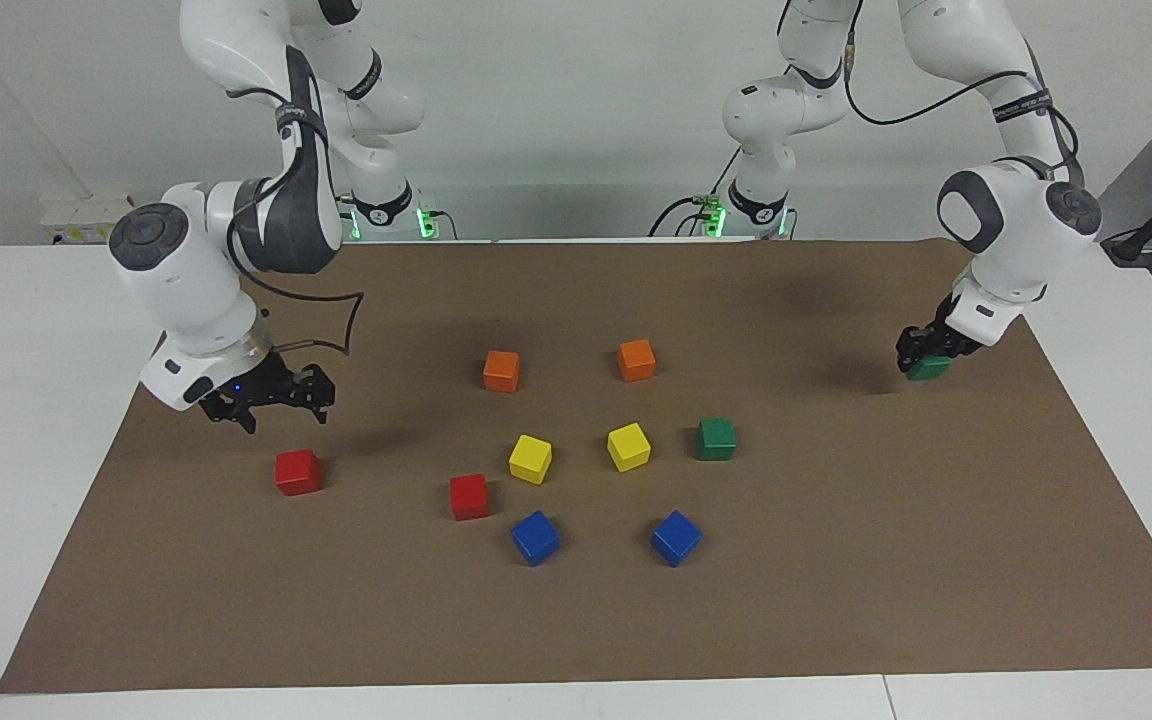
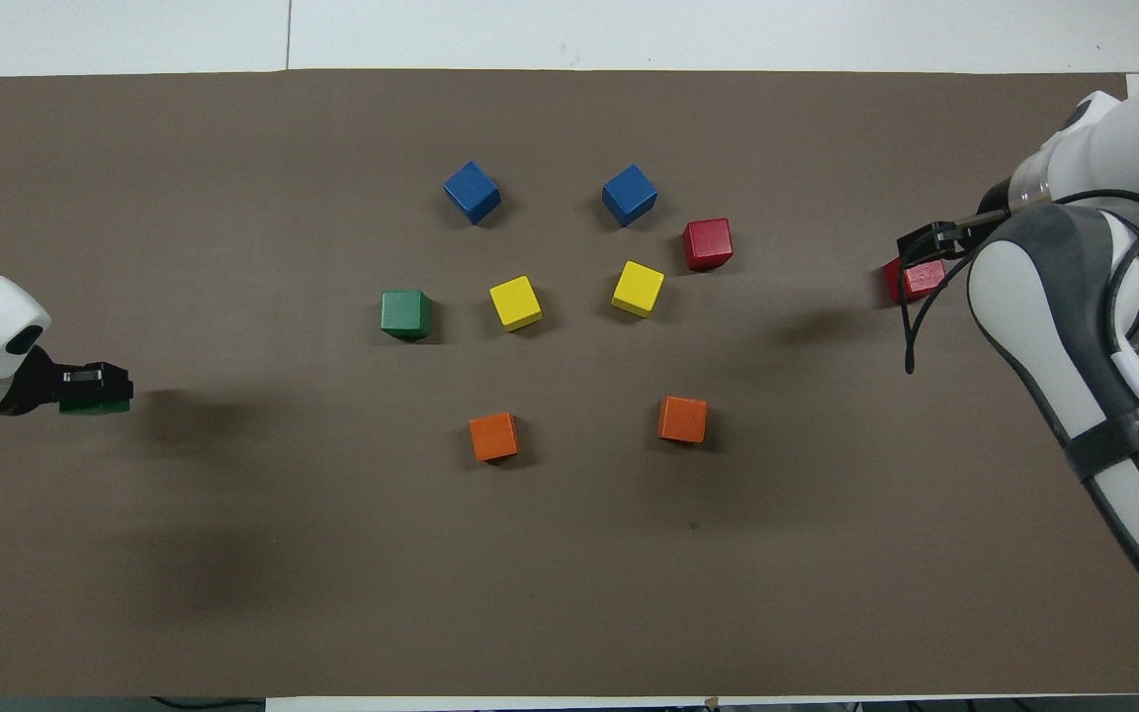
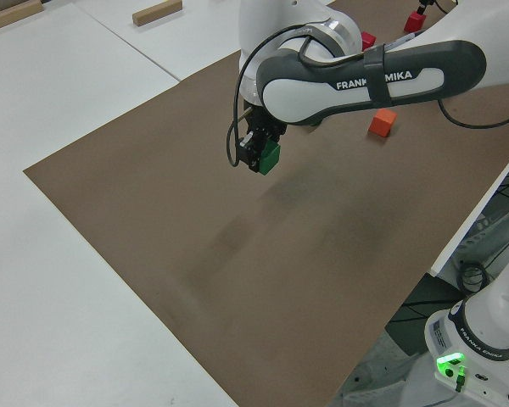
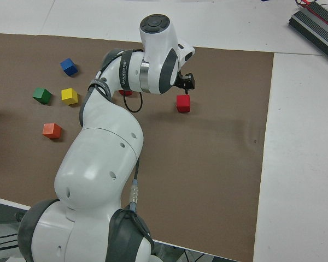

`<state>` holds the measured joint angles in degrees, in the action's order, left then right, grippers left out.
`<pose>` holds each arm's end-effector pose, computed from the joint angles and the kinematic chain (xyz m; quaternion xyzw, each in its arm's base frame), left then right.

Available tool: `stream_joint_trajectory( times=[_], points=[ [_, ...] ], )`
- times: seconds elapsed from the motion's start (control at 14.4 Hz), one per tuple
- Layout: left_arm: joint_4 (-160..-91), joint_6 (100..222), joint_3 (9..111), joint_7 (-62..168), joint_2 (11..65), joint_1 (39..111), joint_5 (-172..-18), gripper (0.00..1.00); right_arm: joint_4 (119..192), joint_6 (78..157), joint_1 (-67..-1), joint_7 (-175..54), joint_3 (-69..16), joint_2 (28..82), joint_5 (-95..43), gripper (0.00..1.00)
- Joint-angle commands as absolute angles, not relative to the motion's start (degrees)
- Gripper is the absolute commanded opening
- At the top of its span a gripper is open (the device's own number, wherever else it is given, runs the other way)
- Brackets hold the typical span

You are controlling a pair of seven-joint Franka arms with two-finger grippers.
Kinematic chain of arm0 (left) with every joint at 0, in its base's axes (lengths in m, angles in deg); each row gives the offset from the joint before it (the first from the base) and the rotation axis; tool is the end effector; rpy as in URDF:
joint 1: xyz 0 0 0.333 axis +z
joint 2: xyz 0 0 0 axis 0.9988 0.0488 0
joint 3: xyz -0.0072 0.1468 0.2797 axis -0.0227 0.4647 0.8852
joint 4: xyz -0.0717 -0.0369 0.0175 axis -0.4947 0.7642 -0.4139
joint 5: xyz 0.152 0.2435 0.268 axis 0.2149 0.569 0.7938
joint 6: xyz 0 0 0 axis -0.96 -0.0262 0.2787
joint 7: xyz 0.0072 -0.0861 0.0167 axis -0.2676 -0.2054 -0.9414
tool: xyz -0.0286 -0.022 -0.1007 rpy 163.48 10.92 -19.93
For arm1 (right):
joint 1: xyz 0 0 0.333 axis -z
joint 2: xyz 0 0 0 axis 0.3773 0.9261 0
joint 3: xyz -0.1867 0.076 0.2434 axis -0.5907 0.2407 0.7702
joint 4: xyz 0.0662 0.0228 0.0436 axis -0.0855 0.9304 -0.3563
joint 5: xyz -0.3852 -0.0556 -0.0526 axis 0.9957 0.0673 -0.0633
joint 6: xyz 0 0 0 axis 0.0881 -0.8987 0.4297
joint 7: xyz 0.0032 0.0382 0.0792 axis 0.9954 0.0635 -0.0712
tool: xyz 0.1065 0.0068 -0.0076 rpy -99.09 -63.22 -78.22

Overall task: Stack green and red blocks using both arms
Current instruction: 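Set the green cube down with the left gripper while the right gripper places red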

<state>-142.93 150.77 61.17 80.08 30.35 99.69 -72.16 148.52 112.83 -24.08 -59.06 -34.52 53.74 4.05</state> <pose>0.5203 0.0986 0.3531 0.9998 0.0043 -0.0127 0.0171 0.6353 0.0160 0.4539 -0.9974 -0.0717 -0.0118 0.0025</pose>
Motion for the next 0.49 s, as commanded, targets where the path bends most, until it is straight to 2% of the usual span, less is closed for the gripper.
stream_joint_trajectory(
  times=[0.0, 0.42],
  points=[
    [-145.4, 154.9, 60.6, 82.7, 30.9, 100.5, -72.9, 0.00, 139.3, 107.6, -31.0, -47.9, -34.4, 57.2, 8.3, 1.00],
    [-146.0, 159.1, 60.6, 83.6, 33.8, 100.6, -72.9, 0.00, 126.7, 108.1, -38.2, -32.6, -34.4, 68.4, 8.5, 0.99]
  ],
)
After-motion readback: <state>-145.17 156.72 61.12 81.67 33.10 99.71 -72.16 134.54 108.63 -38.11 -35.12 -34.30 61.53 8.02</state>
